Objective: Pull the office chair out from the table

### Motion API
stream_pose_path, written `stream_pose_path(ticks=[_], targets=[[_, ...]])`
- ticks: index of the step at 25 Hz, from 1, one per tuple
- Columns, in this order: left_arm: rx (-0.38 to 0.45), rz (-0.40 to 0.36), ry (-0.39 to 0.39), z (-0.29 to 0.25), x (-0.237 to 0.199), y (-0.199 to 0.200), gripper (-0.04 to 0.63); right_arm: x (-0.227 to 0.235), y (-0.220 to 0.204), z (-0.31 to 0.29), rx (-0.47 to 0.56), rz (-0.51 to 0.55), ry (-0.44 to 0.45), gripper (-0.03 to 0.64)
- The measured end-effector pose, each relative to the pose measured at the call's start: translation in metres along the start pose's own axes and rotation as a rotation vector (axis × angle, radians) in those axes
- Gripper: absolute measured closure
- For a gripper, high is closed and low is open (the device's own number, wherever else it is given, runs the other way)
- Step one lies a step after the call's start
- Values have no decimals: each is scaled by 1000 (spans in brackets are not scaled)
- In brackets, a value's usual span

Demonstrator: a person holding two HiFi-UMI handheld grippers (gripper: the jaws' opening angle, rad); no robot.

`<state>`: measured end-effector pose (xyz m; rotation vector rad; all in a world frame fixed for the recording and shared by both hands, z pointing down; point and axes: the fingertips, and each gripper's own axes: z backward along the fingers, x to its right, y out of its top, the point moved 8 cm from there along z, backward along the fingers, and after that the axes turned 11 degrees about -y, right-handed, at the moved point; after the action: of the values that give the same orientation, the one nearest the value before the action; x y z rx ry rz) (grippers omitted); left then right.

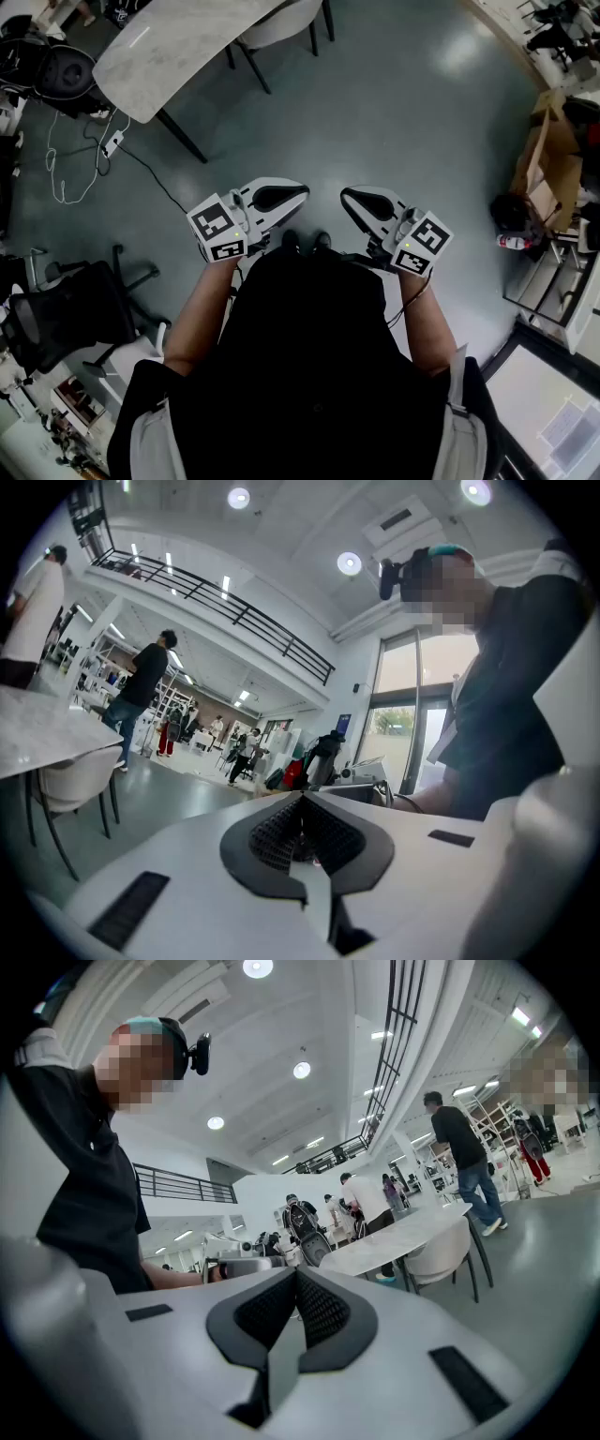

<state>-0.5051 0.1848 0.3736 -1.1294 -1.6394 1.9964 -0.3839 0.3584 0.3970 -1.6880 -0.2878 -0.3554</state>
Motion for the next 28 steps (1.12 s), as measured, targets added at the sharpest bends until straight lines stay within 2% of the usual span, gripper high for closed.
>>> stream_pose_path(ticks=[3,6,11,15,21,28], targets=[[-74,-65,10,-2,-6,-8,583,6,2,-6,2,11,-9,598],[-128,-62,32,-9,-4,-20,583,7,0,-4,-10,16,12,598],[-90,-30,56,-14,-7,-28,583,2,-3,-8,-22,62,42,597],[-2,24,51,-3,-6,-26,583,-3,-10,-14,-63,86,52,597],[-36,31,57,-13,-3,-39,583,-3,-19,-6,-108,96,24,597],[-103,-4,46,-18,4,-47,583,-8,-21,-6,-124,127,30,597]])
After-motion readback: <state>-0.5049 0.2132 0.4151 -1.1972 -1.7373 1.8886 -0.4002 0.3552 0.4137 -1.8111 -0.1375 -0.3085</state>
